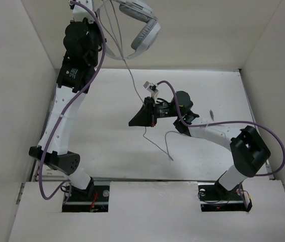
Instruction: Wrap the headphones
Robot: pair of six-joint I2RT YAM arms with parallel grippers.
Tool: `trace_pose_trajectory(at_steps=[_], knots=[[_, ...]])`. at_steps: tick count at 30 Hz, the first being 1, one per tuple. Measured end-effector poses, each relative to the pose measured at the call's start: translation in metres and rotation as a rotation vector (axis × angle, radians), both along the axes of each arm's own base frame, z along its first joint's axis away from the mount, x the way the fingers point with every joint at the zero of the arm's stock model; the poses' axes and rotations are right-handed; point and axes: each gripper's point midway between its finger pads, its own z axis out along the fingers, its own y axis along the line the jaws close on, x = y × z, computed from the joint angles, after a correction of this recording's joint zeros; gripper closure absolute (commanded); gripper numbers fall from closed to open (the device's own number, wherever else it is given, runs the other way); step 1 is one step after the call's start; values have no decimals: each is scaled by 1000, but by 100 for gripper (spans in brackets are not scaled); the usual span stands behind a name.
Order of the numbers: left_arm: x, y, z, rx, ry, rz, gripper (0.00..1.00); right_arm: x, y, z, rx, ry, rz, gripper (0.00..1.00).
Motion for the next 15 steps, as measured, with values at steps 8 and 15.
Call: trace_pose_trajectory(at_steps=[8,15], knots=[[18,21,-36,161,31,189,100,5,3,37,-34,-118,13,100],[30,11,-110,362,166,218,100,45,-13,108,-108,-413,-201,100]])
